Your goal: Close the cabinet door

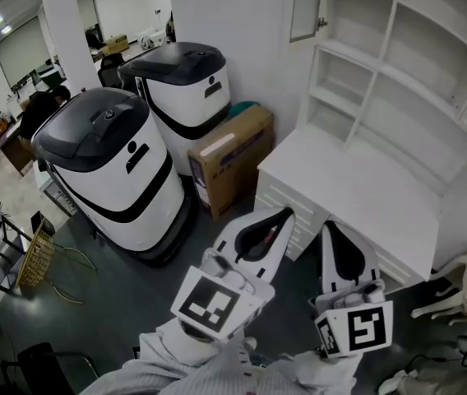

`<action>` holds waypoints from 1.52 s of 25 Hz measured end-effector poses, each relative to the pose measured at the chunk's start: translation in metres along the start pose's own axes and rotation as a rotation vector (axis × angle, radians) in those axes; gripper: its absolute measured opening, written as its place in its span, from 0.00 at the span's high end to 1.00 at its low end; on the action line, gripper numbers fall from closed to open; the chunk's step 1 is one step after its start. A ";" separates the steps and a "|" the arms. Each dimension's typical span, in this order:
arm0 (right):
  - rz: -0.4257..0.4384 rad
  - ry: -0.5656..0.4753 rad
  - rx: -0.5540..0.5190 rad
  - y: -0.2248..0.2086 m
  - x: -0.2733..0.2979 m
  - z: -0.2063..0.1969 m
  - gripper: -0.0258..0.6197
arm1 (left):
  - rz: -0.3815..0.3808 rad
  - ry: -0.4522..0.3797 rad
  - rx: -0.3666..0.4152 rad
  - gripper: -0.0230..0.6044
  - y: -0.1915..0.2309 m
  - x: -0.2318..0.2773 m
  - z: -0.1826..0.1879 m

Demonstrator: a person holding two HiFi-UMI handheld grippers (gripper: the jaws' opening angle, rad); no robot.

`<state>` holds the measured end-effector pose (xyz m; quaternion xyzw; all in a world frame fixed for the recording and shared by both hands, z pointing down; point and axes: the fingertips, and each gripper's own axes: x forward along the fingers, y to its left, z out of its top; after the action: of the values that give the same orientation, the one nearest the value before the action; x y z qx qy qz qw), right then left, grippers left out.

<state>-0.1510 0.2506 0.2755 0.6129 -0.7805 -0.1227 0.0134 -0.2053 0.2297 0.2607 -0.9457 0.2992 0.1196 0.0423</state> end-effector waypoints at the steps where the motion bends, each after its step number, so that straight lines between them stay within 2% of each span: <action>1: -0.001 0.004 -0.001 -0.002 0.005 -0.002 0.94 | 0.002 0.001 -0.003 0.95 0.004 0.002 -0.001; 10: -0.007 0.025 -0.004 -0.029 0.082 -0.019 0.94 | -0.023 -0.003 0.003 0.95 0.064 0.058 -0.013; 20: -0.086 -0.008 -0.013 -0.069 0.196 -0.019 0.94 | -0.069 -0.022 0.042 0.95 0.165 0.137 -0.014; 27: -0.143 -0.013 -0.011 -0.088 0.262 -0.034 0.94 | -0.091 -0.010 0.081 0.95 0.227 0.170 -0.026; 31: -0.173 -0.005 -0.005 -0.096 0.283 -0.040 0.94 | -0.090 0.005 0.066 0.95 0.255 0.179 -0.033; 38: -0.171 0.023 0.015 -0.109 0.311 -0.056 0.94 | -0.089 0.039 0.023 0.95 0.280 0.199 -0.051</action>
<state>-0.1145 -0.0819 0.2665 0.6788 -0.7259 -0.1105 0.0073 -0.1985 -0.1171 0.2581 -0.9596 0.2592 0.0957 0.0526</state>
